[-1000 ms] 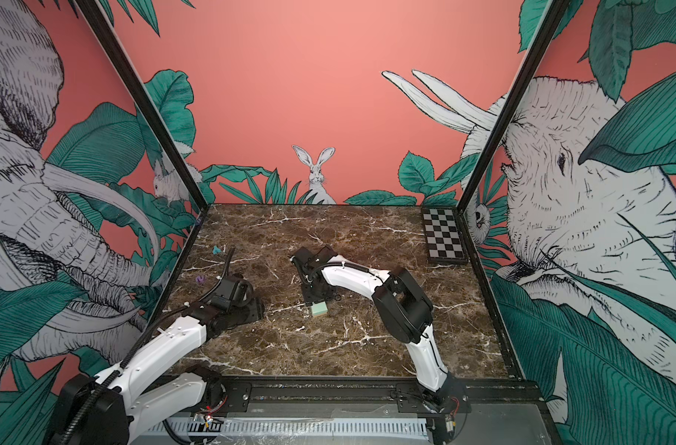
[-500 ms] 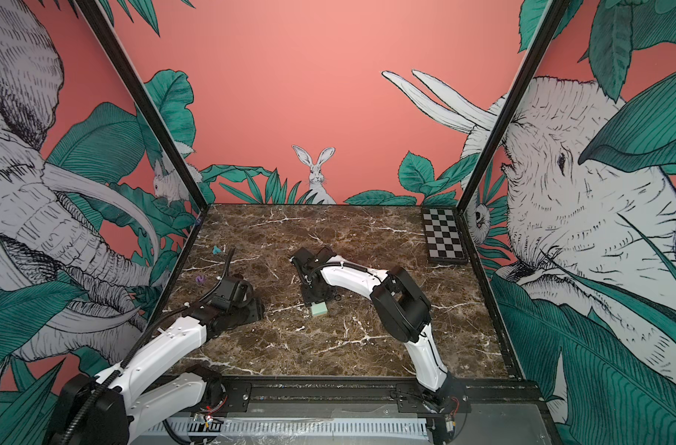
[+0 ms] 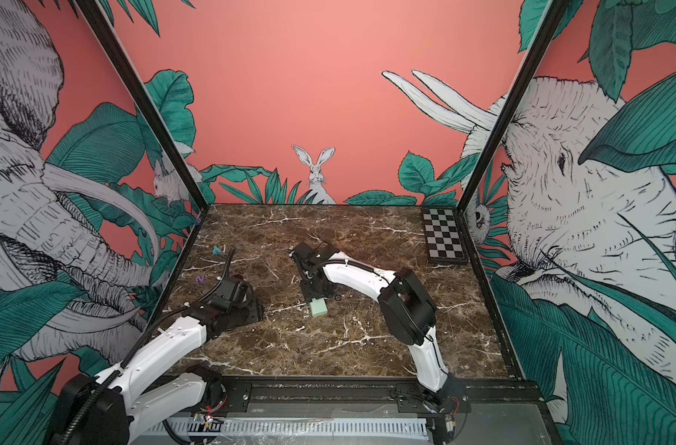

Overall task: Take the rings out of the lift-off lid box
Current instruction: Close the lid on the jewelry box.

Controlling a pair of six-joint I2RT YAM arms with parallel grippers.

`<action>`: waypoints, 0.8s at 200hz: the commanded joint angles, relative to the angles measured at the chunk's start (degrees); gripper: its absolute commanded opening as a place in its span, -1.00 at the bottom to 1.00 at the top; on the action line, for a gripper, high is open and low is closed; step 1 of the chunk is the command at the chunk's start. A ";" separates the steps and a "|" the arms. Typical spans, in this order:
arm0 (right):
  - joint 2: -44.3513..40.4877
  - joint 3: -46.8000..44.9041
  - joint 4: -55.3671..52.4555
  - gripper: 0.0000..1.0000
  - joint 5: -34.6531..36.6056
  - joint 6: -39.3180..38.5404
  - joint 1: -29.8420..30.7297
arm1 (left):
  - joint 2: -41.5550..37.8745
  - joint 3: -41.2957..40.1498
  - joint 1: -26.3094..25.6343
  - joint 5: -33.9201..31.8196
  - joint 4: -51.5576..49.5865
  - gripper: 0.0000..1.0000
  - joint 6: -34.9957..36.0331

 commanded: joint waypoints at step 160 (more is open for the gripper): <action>3.79 -7.73 11.49 -0.60 -4.02 -4.44 -1.43 | -1.29 4.11 0.44 -1.20 -7.80 0.36 -3.84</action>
